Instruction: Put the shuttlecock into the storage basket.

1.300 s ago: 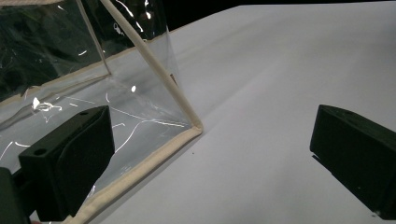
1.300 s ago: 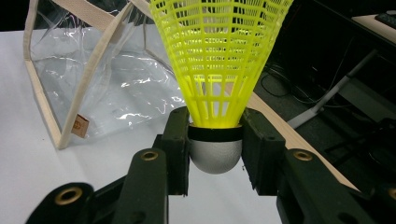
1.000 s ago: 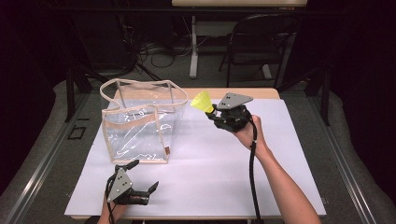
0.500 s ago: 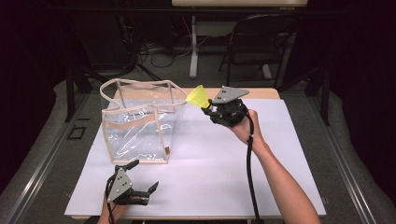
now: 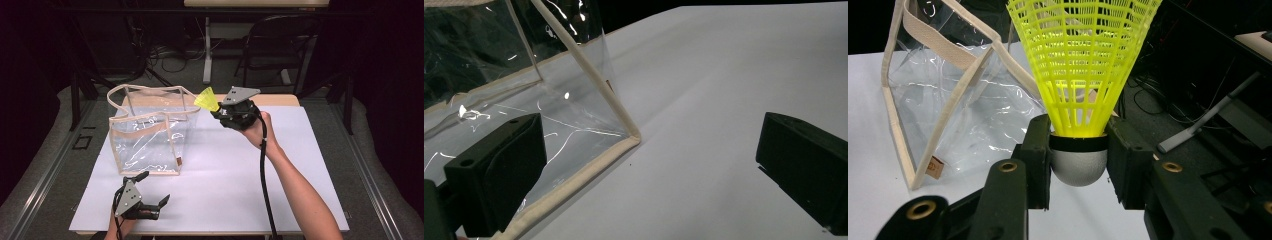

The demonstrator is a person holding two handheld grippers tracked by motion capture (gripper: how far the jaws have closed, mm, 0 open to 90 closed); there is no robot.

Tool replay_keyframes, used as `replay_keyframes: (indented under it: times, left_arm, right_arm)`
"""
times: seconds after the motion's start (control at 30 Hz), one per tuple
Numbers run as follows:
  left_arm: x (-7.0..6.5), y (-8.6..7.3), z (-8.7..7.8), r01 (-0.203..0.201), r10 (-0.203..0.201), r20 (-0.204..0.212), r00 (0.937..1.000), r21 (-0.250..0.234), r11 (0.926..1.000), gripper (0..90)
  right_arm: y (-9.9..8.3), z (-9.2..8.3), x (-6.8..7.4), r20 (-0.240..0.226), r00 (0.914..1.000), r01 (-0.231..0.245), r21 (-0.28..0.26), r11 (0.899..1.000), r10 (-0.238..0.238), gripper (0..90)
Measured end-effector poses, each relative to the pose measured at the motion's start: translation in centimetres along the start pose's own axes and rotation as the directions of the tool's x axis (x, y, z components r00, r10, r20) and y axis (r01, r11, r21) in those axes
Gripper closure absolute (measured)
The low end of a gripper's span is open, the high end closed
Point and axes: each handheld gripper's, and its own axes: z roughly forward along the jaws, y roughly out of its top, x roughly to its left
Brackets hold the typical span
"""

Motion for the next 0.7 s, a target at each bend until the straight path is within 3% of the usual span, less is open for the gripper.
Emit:
replay_keyframes:
  times: [0.7]
  left_arm:
    - [0.0,0.0,0.0,0.001,-0.001,-0.001,1.0,0.0,1.0,0.0]
  right_arm:
    - [2.4,1.3,-0.5,-0.027,0.9996,0.006,0.001,1.0,-0.006,64.7]
